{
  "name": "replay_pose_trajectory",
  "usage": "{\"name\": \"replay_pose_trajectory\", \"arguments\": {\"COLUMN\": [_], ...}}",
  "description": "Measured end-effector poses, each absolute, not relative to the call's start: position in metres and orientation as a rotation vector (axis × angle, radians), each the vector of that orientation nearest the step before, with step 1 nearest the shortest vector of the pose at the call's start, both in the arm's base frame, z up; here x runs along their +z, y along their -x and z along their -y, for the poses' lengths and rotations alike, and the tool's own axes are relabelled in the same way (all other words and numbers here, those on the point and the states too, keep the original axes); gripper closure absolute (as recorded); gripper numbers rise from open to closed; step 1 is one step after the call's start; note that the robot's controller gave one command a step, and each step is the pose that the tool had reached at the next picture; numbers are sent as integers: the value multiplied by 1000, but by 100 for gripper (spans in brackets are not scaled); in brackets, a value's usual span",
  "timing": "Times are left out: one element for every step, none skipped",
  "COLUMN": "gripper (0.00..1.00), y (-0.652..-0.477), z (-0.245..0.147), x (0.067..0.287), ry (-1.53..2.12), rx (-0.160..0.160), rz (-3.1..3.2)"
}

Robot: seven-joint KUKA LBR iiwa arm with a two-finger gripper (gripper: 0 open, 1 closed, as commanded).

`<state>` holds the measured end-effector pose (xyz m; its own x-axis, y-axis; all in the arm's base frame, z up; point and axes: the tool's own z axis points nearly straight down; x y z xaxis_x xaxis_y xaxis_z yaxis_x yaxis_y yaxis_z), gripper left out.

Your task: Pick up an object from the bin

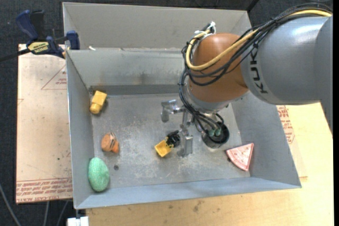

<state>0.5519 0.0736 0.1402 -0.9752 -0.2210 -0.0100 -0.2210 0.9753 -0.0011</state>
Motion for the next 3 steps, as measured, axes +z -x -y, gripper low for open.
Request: {"name": "replay_pose_trajectory", "arguments": {"gripper": [100, 100, 100], "y": [-559, -559, -570], "z": [-68, -68, -79], "x": [103, 103, 226], "ry": [585, 585, 557], "rx": [3, 3, 2], "rz": [-3086, -3086, -3088]}}
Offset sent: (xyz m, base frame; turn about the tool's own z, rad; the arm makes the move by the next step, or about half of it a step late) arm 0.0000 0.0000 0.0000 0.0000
